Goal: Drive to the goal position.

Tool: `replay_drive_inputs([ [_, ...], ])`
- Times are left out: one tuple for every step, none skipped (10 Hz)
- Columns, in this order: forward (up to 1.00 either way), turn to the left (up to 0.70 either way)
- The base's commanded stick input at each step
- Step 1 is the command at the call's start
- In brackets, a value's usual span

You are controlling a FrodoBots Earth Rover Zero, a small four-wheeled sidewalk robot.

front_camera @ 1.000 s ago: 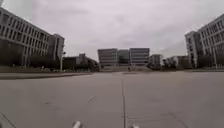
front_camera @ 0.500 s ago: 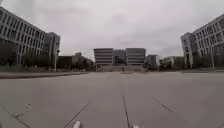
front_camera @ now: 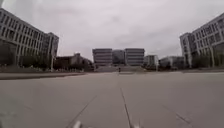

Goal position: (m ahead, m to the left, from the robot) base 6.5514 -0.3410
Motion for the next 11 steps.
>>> replay_drive_inputs([
  [1.0, 0.0],
  [1.0, 0.0],
  [1.0, 0.0],
  [1.0, 0.0],
  [1.0, 0.0],
  [1.0, 0.0],
  [1.0, 0.0],
  [1.0, 0.0],
  [1.0, 0.0],
  [1.0, 0.0],
  [1.0, 0.0],
])
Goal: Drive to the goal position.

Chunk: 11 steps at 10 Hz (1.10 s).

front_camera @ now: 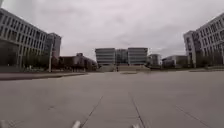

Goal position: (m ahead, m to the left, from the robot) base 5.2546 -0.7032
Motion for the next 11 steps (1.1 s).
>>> replay_drive_inputs([
  [1.0, 0.0],
  [1.0, 0.0],
  [1.0, 0.0],
  [1.0, 0.0],
  [1.0, 0.0],
  [1.0, 0.0],
  [1.0, 0.0],
  [1.0, 0.0],
  [1.0, 0.0],
  [1.0, 0.0],
  [1.0, 0.0],
])
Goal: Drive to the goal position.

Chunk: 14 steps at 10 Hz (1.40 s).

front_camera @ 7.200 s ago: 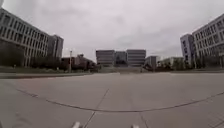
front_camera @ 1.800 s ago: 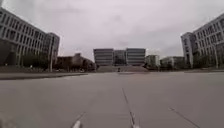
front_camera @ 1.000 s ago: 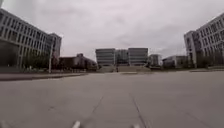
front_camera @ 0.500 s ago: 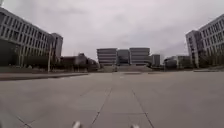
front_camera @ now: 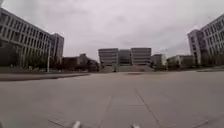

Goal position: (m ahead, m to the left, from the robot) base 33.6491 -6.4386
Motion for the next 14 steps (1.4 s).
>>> replay_drive_inputs([
  [1.0, 0.0],
  [1.0, 0.0],
  [1.0, 0.0],
  [1.0, 0.0],
  [1.0, 0.0],
  [1.0, 0.0],
  [1.0, 0.0],
  [1.0, 0.0],
  [1.0, 0.0],
  [1.0, 0.0],
  [1.0, 0.0],
  [1.0, 0.0],
  [1.0, 0.0],
  [1.0, 0.0],
])
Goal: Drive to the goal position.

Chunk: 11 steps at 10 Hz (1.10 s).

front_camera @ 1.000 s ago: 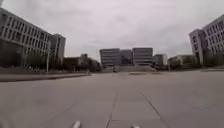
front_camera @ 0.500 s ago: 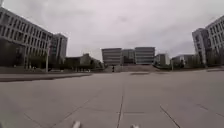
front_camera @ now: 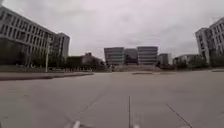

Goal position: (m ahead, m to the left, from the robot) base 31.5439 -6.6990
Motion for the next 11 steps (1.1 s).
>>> replay_drive_inputs([
  [1.0, 0.0],
  [1.0, 0.0],
  [1.0, 0.0],
  [1.0, -0.14],
  [1.0, -0.37],
  [1.0, -0.37],
  [1.0, -0.37],
  [1.0, -0.37],
  [1.0, -0.35],
  [1.0, -0.17],
  [1.0, 0.0],
])
